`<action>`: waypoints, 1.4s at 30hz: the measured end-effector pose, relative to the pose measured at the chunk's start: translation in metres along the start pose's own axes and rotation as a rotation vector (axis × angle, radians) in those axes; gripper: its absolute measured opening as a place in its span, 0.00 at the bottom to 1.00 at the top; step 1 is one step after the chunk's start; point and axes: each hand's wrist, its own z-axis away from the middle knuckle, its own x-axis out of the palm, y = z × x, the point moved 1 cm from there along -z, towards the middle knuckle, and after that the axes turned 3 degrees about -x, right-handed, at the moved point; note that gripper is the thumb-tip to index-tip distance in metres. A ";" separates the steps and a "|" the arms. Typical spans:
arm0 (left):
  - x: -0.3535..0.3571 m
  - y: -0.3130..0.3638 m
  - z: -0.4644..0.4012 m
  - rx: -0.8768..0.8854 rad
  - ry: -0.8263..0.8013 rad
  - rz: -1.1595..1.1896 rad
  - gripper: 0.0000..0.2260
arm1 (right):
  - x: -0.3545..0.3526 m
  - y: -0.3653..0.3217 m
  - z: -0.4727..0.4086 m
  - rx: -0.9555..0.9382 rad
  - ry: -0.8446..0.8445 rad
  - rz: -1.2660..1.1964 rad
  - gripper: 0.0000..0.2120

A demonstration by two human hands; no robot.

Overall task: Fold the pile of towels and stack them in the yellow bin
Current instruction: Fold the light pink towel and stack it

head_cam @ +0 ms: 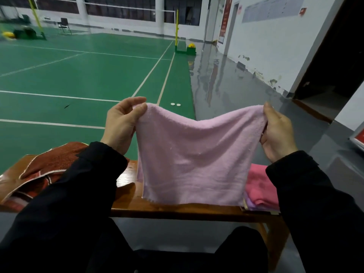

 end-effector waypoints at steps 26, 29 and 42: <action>-0.016 -0.004 -0.009 0.160 0.130 -0.049 0.06 | -0.001 0.004 0.006 -0.047 0.049 -0.351 0.06; -0.018 -0.005 -0.019 0.104 0.092 -0.050 0.06 | 0.001 0.010 -0.008 -0.015 -0.004 -0.302 0.02; -0.010 0.033 -0.053 0.194 0.062 0.032 0.09 | 0.014 -0.008 -0.059 -0.086 -0.052 -0.235 0.09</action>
